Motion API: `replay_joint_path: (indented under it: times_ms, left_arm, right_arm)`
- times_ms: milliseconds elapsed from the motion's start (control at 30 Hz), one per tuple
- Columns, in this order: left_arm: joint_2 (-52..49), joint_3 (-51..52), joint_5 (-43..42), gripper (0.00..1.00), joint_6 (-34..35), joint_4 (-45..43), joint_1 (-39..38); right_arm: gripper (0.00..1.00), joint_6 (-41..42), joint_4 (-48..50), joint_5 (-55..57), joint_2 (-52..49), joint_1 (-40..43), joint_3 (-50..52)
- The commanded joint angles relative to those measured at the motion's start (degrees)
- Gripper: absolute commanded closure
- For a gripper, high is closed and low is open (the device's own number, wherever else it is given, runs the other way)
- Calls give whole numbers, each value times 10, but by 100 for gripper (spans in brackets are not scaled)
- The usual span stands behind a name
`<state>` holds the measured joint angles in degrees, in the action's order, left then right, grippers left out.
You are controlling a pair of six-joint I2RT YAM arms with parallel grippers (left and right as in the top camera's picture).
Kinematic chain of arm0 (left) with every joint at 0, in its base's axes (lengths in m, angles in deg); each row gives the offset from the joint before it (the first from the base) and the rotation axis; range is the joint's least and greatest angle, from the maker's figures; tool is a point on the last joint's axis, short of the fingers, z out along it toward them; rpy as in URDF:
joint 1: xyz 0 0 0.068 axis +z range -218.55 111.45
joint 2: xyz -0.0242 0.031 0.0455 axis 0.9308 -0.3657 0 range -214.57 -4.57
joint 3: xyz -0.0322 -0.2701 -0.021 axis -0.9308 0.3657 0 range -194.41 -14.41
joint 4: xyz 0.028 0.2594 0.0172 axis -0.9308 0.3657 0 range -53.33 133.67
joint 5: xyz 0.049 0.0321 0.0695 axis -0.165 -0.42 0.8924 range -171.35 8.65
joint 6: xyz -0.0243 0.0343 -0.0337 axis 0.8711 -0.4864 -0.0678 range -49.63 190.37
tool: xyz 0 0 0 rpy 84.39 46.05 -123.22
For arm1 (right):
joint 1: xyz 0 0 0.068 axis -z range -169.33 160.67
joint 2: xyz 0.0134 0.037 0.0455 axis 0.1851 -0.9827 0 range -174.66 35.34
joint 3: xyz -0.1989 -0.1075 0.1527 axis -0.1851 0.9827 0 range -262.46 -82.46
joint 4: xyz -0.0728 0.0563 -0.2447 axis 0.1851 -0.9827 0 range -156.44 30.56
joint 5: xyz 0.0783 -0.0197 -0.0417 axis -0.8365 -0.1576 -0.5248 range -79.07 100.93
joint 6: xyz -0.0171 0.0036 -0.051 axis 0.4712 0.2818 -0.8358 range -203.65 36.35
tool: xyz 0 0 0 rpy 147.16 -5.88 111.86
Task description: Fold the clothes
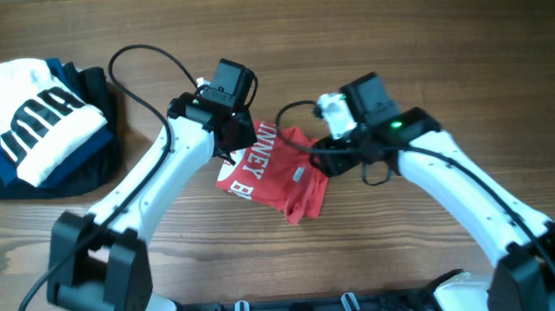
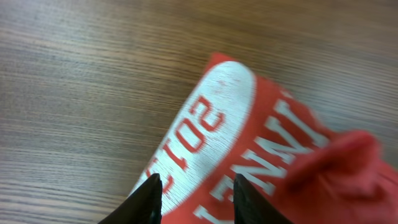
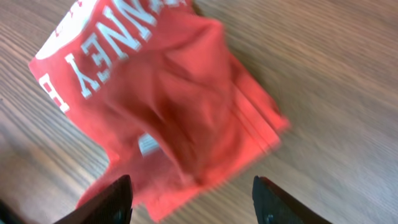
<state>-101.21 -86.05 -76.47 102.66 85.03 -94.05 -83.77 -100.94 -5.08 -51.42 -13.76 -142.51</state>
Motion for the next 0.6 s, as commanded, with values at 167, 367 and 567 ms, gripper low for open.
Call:
replay_joint_path:
  times_ms: [167,367,567]
  left_arm:
    - [-82,-6,-21,60,10,-25,15]
    - [-118,-6,-48,60,10,-27,15]
    - [-132,-6,-51,60,10,-25,15]
  right_arm:
    - [47,6,50,75,-77,-46,-6]
    - [92,314,7,274,-88,-45,-6]
    - [87,362,-21,278,-88,-42,-6]
